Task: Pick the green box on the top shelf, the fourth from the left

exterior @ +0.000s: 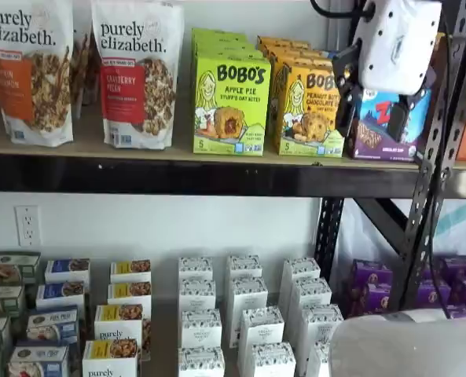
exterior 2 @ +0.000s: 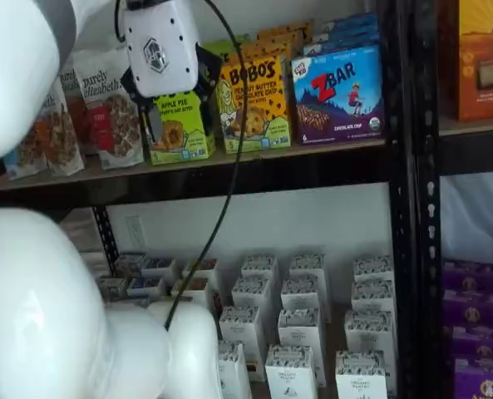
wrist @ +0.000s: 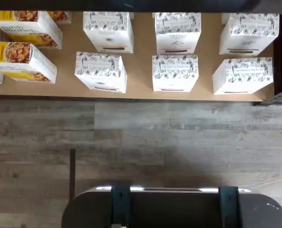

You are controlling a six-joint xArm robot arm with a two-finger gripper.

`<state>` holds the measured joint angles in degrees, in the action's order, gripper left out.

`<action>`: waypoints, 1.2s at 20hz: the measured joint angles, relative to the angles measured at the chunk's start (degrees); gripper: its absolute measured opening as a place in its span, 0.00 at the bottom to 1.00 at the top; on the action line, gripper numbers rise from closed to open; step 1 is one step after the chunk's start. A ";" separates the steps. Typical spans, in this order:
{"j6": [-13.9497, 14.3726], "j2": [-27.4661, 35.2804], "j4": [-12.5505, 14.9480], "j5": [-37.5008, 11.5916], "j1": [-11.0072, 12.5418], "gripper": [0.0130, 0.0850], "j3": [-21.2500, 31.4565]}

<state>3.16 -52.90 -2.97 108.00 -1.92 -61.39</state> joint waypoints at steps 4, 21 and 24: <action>1.58 0.55 -0.36 -0.29 -1.49 1.00 -0.10; 7.88 6.62 0.09 -6.03 -8.26 1.00 -2.85; 10.03 8.75 1.83 -5.83 -10.78 1.00 -4.43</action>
<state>13.19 -44.15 -1.14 102.17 -12.70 -65.83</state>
